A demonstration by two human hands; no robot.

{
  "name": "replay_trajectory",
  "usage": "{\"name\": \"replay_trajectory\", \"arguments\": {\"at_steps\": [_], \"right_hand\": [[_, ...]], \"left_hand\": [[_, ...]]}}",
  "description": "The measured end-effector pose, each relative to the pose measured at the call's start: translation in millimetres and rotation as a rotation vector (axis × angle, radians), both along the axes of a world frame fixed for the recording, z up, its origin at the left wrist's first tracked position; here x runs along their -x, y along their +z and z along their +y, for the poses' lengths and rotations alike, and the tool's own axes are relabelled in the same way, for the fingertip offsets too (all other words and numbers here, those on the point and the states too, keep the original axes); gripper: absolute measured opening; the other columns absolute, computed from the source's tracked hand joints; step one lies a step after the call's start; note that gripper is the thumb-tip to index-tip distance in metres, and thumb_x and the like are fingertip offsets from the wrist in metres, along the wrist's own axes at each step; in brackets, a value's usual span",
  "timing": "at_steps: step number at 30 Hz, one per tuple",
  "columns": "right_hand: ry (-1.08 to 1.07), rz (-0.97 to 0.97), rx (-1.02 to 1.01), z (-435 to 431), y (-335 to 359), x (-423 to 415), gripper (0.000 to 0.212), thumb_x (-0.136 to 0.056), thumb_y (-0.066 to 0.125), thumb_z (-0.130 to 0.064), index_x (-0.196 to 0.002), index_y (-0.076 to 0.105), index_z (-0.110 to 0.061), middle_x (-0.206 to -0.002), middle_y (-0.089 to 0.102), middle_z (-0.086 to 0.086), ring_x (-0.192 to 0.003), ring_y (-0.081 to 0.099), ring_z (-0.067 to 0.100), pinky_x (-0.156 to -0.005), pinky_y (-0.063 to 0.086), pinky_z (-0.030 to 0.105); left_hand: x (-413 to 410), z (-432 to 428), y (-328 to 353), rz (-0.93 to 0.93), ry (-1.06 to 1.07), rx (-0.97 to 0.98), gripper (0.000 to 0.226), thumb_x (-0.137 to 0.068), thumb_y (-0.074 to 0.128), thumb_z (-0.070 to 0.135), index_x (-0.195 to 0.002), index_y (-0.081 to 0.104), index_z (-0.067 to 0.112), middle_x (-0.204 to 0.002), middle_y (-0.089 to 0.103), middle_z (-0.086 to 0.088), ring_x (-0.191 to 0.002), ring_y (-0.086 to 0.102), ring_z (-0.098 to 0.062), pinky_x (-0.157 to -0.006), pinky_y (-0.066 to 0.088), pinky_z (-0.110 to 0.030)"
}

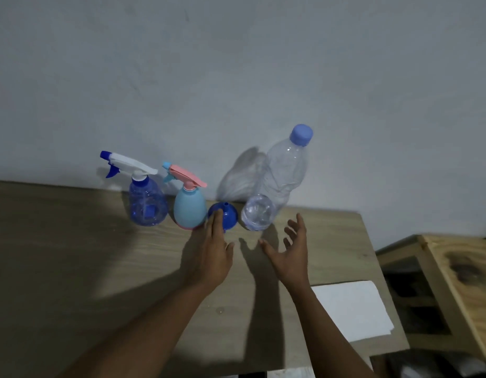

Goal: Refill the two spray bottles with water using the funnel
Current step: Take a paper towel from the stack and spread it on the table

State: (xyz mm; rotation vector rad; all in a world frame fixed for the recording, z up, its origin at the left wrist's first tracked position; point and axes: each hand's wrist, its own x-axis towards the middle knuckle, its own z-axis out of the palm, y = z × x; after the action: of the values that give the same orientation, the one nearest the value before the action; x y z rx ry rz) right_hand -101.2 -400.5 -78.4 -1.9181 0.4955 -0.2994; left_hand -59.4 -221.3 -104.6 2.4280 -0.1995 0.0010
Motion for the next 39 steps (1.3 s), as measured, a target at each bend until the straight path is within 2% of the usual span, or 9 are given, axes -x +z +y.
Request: {"name": "replay_trajectory", "arguments": {"at_steps": [3,6,9,13,20,26,29,34,39], "right_hand": [[-0.028,0.056,0.154,-29.3,-7.1,57.6,0.088,-0.078,0.083,-0.02,-0.151,0.033,-0.024,-0.131,0.052,-0.005,-0.114,0.055,0.007,-0.093,0.05,0.026],[-0.132,0.186,0.296,-72.8,-11.5,112.9,0.067,-0.084,0.077,-0.028,-0.143,0.044,-0.026,-0.12,0.057,-0.006,-0.107,0.056,0.014,-0.088,0.054,0.038],[-0.203,0.263,0.429,-115.7,-9.1,151.1,0.051,-0.087,0.073,-0.024,-0.134,0.054,-0.021,-0.11,0.062,0.001,-0.107,0.056,0.027,-0.087,0.052,0.047],[-0.193,0.378,0.567,-166.9,-3.7,176.0,0.045,-0.086,0.074,-0.02,-0.129,0.06,-0.015,-0.115,0.065,0.008,-0.114,0.054,0.033,-0.093,0.048,0.047],[-0.012,0.527,0.642,-230.2,1.6,171.4,0.049,-0.089,0.067,-0.036,-0.135,0.054,-0.025,-0.131,0.056,0.003,-0.123,0.043,0.028,-0.098,0.039,0.046],[0.133,0.476,0.588,-255.1,-5.4,168.2,0.06,-0.085,0.07,-0.042,-0.139,0.047,-0.031,-0.13,0.051,-0.001,-0.125,0.043,0.024,-0.102,0.035,0.047],[0.143,0.448,0.572,-259.5,-10.5,170.4,0.063,-0.084,0.07,-0.044,-0.141,0.045,-0.033,-0.131,0.05,0.0,-0.127,0.042,0.024,-0.103,0.034,0.048],[0.139,0.449,0.526,-264.6,-16.2,170.1,0.067,-0.084,0.07,-0.048,-0.143,0.041,-0.037,-0.133,0.047,-0.002,-0.128,0.04,0.023,-0.105,0.029,0.049],[0.148,0.436,0.511,-270.0,-16.1,172.4,0.069,-0.085,0.07,-0.047,-0.144,0.039,-0.035,-0.134,0.045,-0.003,-0.128,0.04,0.021,-0.104,0.028,0.045]], "left_hand": [[46.2,-9.5,16.3,0.093,0.018,0.241,0.071,-0.083,0.073,0.009,-0.145,0.039,0.005,-0.146,0.043,-0.016,-0.125,0.05,-0.027,-0.095,0.029,-0.011],[80.2,-21.3,16.1,0.108,-0.085,0.195,0.053,-0.078,0.078,0.011,-0.127,0.06,0.003,-0.118,0.064,-0.014,-0.108,0.063,-0.029,-0.089,0.026,-0.001],[98.9,-35.5,10.1,0.133,-0.186,0.054,0.045,-0.078,0.069,0.044,-0.118,0.065,0.024,-0.103,0.069,0.007,-0.097,0.067,-0.013,-0.086,0.047,-0.018],[116.4,-74.2,9.6,0.166,-0.238,-0.035,0.047,-0.079,0.058,0.058,-0.119,0.062,0.035,-0.105,0.069,0.016,-0.1,0.064,-0.004,-0.09,0.05,-0.024],[135.4,-148.3,17.4,0.161,-0.154,-0.146,0.042,-0.086,0.061,0.046,-0.124,0.063,0.028,-0.112,0.07,0.009,-0.108,0.063,-0.016,-0.094,0.047,-0.031],[139.4,-183.2,2.7,0.23,0.07,-0.111,0.047,-0.087,0.067,0.037,-0.131,0.06,0.022,-0.115,0.07,0.005,-0.11,0.064,-0.019,-0.092,0.051,-0.034],[143.4,-191.6,-2.4,0.223,0.12,-0.126,0.034,-0.088,0.07,0.029,-0.12,0.067,0.017,-0.111,0.071,-0.002,-0.107,0.064,-0.025,-0.092,0.049,-0.036],[145.8,-201.5,-0.9,0.174,0.191,-0.145,0.015,-0.083,0.074,0.027,-0.094,0.07,0.019,-0.09,0.069,0.002,-0.09,0.065,-0.024,-0.082,0.051,-0.038],[150.4,-209.1,0.1,0.155,0.227,-0.143,0.006,-0.086,0.069,0.027,-0.087,0.069,0.021,-0.091,0.069,0.003,-0.089,0.064,-0.022,-0.08,0.051,-0.038]]}}
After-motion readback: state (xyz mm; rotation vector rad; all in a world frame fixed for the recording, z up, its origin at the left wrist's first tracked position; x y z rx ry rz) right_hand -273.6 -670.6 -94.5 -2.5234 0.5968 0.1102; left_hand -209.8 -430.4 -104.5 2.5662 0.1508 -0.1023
